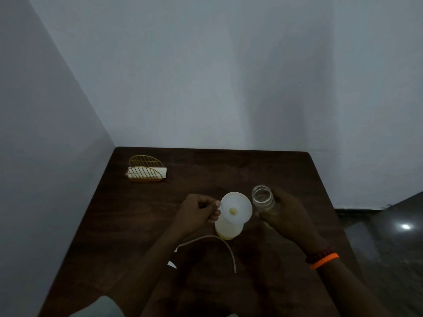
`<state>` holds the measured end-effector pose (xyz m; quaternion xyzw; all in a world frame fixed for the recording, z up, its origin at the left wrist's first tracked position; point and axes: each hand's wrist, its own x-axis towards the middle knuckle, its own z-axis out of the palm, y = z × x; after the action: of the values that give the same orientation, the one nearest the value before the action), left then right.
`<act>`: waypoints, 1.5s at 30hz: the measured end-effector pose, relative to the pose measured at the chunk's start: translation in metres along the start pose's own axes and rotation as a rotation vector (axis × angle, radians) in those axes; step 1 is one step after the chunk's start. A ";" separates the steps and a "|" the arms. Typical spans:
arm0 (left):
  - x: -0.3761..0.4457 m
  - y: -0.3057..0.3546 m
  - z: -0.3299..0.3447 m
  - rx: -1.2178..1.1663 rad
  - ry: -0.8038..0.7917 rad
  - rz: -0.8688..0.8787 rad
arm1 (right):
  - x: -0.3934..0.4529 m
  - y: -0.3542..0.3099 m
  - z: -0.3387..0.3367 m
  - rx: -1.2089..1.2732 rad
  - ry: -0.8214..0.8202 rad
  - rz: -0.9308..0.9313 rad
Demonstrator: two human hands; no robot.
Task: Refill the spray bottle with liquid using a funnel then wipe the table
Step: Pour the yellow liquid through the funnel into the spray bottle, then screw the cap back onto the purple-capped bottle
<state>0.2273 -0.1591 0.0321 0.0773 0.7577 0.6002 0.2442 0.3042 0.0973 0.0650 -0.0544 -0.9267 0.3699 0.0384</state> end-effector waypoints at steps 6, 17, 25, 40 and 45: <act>0.001 0.001 -0.002 0.012 -0.006 -0.002 | -0.001 0.001 0.000 0.048 0.002 0.083; 0.024 -0.013 -0.032 0.164 0.257 -0.172 | 0.000 0.011 0.004 0.195 0.020 0.138; 0.052 -0.082 -0.040 0.801 0.235 -0.164 | 0.010 0.017 0.003 0.234 -0.003 0.139; 0.080 -0.092 -0.027 0.921 0.149 -0.226 | 0.023 0.024 0.001 0.262 0.005 0.162; 0.087 -0.061 -0.029 0.845 0.179 -0.169 | 0.025 0.024 -0.001 0.266 0.016 0.192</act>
<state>0.1494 -0.1653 -0.0452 0.0557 0.9585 0.2197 0.1727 0.2815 0.1185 0.0496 -0.1400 -0.8599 0.4906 0.0172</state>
